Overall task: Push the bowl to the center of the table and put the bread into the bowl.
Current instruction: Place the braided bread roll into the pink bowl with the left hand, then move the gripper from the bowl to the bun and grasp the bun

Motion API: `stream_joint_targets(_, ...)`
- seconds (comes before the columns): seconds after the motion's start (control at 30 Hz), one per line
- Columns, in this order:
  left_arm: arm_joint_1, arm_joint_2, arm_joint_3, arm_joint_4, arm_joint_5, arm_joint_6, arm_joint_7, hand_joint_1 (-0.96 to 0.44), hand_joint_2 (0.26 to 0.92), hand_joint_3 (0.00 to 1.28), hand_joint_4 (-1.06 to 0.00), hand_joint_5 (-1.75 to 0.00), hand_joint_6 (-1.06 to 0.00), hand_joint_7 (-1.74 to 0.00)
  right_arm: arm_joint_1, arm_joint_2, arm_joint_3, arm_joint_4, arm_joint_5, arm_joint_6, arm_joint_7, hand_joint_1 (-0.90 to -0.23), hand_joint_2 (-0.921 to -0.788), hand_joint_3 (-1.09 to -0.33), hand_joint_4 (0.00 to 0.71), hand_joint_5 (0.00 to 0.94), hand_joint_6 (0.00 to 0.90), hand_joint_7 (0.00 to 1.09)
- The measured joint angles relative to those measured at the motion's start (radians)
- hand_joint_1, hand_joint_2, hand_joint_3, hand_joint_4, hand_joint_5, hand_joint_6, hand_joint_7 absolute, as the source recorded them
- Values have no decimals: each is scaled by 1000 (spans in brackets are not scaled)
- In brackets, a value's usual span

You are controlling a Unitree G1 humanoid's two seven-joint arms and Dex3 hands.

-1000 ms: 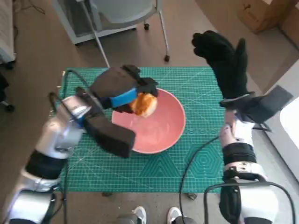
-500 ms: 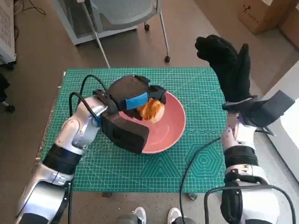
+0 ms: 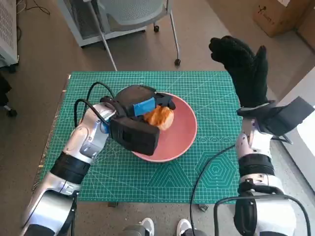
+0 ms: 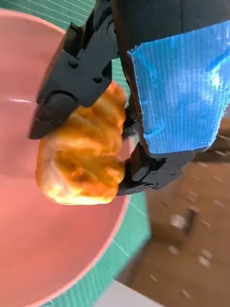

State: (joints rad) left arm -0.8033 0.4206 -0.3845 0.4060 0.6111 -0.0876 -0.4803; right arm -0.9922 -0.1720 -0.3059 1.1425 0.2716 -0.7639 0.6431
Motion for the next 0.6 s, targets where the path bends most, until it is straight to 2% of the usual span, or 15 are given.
stream_joint_targets(0.2, 20, 9, -5, -43, 8, 24, -26, -247, 803, 1, -3, -1, -195, -2, 0, 0, 0, 0, 1, 3, 2, -645, -921, -645, 206, 0, 343, 0)
stream_joint_targets(0.6, 57, 50, 1, -113, 13, -35, -4, -370, 788, 1, 1, 1, -205, -8, 0, 0, 7, 3, -2, 4, 2, -644, -921, -643, 205, 1, 342, 1)
